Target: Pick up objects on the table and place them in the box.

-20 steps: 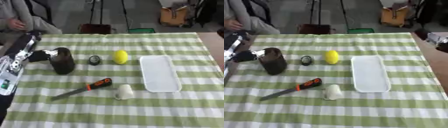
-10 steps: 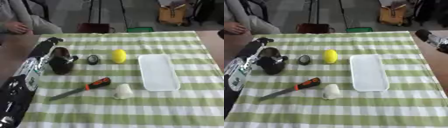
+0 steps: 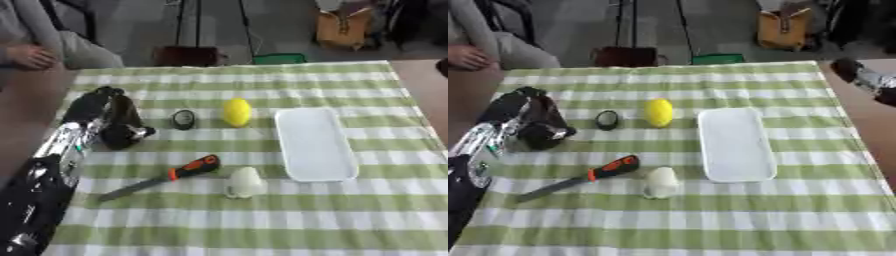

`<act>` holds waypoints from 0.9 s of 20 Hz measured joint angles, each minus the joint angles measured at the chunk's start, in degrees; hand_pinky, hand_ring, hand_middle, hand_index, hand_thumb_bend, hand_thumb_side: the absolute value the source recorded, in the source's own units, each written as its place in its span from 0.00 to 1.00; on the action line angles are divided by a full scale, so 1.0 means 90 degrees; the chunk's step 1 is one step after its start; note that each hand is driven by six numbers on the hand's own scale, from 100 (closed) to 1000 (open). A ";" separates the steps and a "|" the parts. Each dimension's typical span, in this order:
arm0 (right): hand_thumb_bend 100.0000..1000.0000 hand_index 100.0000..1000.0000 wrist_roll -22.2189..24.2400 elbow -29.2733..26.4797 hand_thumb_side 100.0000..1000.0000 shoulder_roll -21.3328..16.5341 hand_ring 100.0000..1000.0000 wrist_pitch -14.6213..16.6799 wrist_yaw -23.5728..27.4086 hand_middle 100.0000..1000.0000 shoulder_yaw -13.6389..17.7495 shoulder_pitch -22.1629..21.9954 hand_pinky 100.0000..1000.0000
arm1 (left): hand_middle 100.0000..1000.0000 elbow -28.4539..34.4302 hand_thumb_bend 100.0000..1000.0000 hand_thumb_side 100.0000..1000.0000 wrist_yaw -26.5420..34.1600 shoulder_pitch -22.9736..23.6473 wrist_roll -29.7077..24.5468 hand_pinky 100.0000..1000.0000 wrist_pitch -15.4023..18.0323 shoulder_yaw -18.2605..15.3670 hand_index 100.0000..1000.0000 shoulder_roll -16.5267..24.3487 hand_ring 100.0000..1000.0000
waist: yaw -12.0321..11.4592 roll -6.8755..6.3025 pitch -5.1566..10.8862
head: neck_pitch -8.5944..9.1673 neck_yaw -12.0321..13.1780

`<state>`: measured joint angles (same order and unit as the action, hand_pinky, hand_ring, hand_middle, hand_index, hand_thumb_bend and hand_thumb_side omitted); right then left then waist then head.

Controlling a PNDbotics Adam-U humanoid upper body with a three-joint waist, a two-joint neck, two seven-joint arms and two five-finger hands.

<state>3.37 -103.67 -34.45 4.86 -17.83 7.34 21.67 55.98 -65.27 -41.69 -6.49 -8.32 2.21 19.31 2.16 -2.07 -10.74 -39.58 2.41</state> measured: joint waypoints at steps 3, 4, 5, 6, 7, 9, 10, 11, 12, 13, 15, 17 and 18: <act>0.68 0.83 0.0003 0.0008 0.49 0.0000 0.55 0.0004 0.0001 0.65 0.0001 0.0000 0.49 | 0.64 0.0149 0.28 0.07 -0.0109 0.0052 -0.0045 0.20 -0.0255 -0.0019 0.79 0.0001 0.37 | -0.0004 0.0009 0.0000 | -0.0003 -0.0001; 0.68 0.83 0.0005 0.0017 0.49 0.0000 0.55 0.0006 0.0001 0.65 0.0001 0.0000 0.49 | 0.64 0.0224 0.28 0.07 -0.0121 0.0056 -0.0070 0.20 -0.0326 -0.0034 0.79 0.0002 0.37 | -0.0007 0.0013 0.0000 | -0.0003 -0.0001; 0.68 0.83 0.0007 0.0023 0.49 0.0000 0.55 0.0008 0.0001 0.65 0.0001 0.0000 0.49 | 0.62 0.0305 0.20 0.01 -0.0121 0.0057 -0.0099 0.14 -0.0381 -0.0037 0.78 0.0005 0.34 | -0.0007 0.0013 0.0000 | -0.0003 -0.0001; 0.68 0.83 0.0008 0.0034 0.49 0.0001 0.55 0.0010 0.0001 0.65 0.0002 0.0000 0.49 | 0.62 0.0389 0.18 0.00 -0.0118 0.0056 -0.0131 0.13 -0.0416 -0.0037 0.78 0.0007 0.33 | -0.0007 0.0013 0.0000 | -0.0004 -0.0001; 0.68 0.83 0.0008 0.0037 0.49 0.0001 0.55 0.0010 0.0001 0.65 0.0002 0.0000 0.49 | 0.62 0.0499 0.17 0.00 -0.0101 0.0053 -0.0183 0.13 -0.0437 -0.0037 0.78 0.0019 0.33 | -0.0007 0.0013 0.0000 | -0.0006 -0.0002; 0.68 0.83 0.0007 0.0040 0.49 0.0001 0.55 0.0011 0.0001 0.65 0.0003 0.0000 0.49 | 0.61 0.0787 0.16 0.01 -0.0031 0.0016 -0.0338 0.11 -0.0444 -0.0034 0.77 0.0070 0.32 | -0.0007 0.0013 0.0000 | -0.0022 -0.0003; 0.68 0.83 0.0007 0.0042 0.49 0.0001 0.55 0.0012 0.0001 0.65 0.0004 0.0000 0.49 | 0.61 0.0946 0.16 0.01 0.0029 -0.0039 -0.0432 0.11 -0.0435 -0.0033 0.77 0.0105 0.32 | -0.0005 0.0013 0.0001 | -0.0024 -0.0004; 0.68 0.83 0.0007 0.0043 0.49 0.0001 0.55 0.0012 0.0001 0.65 0.0004 0.0000 0.49 | 0.61 0.1124 0.16 0.02 0.0101 -0.0128 -0.0525 0.11 -0.0418 -0.0023 0.77 0.0145 0.32 | -0.0003 0.0013 0.0001 | -0.0025 -0.0005; 0.68 0.83 0.0007 0.0046 0.49 0.0001 0.55 0.0012 0.0001 0.65 0.0004 0.0000 0.49 | 0.61 0.1286 0.16 0.02 0.0174 -0.0212 -0.0615 0.11 -0.0407 0.0001 0.77 0.0181 0.32 | 0.0002 0.0012 0.0001 | -0.0025 -0.0005; 0.68 0.83 0.0007 0.0049 0.49 0.0001 0.55 0.0012 0.0001 0.65 0.0004 0.0000 0.49 | 0.61 0.1429 0.15 0.02 0.0239 -0.0265 -0.0694 0.12 -0.0404 0.0016 0.77 0.0209 0.33 | 0.0008 0.0009 0.0002 | -0.0026 -0.0005; 0.68 0.83 0.0008 0.0059 0.49 0.0001 0.55 0.0013 0.0001 0.65 0.0004 0.0000 0.49 | 0.61 0.1621 0.15 0.02 0.0373 -0.0421 -0.0831 0.12 -0.0358 0.0100 0.77 0.0237 0.33 | 0.0023 0.0009 0.0005 | -0.0027 -0.0001; 0.68 0.83 0.0014 0.0066 0.49 0.0002 0.55 0.0019 0.0002 0.65 -0.0004 0.0008 0.49 | 0.62 0.1715 0.13 0.03 0.0551 -0.0769 -0.0985 0.14 -0.0231 0.0269 0.77 0.0226 0.35 | 0.0089 0.0008 0.0028 | -0.0031 0.0030; 0.68 0.83 0.0020 0.0070 0.49 0.0003 0.55 0.0024 0.0004 0.65 -0.0014 0.0017 0.49 | 0.61 0.1717 0.14 0.03 0.0640 -0.1014 -0.1073 0.14 -0.0145 0.0379 0.77 0.0170 0.35 | 0.0155 0.0006 0.0051 | -0.0033 0.0059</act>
<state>3.55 -103.03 -34.43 5.07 -17.80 7.22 21.82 71.43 -59.51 -50.81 -16.14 -9.63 5.61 20.83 3.56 -2.01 -10.28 -39.88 2.94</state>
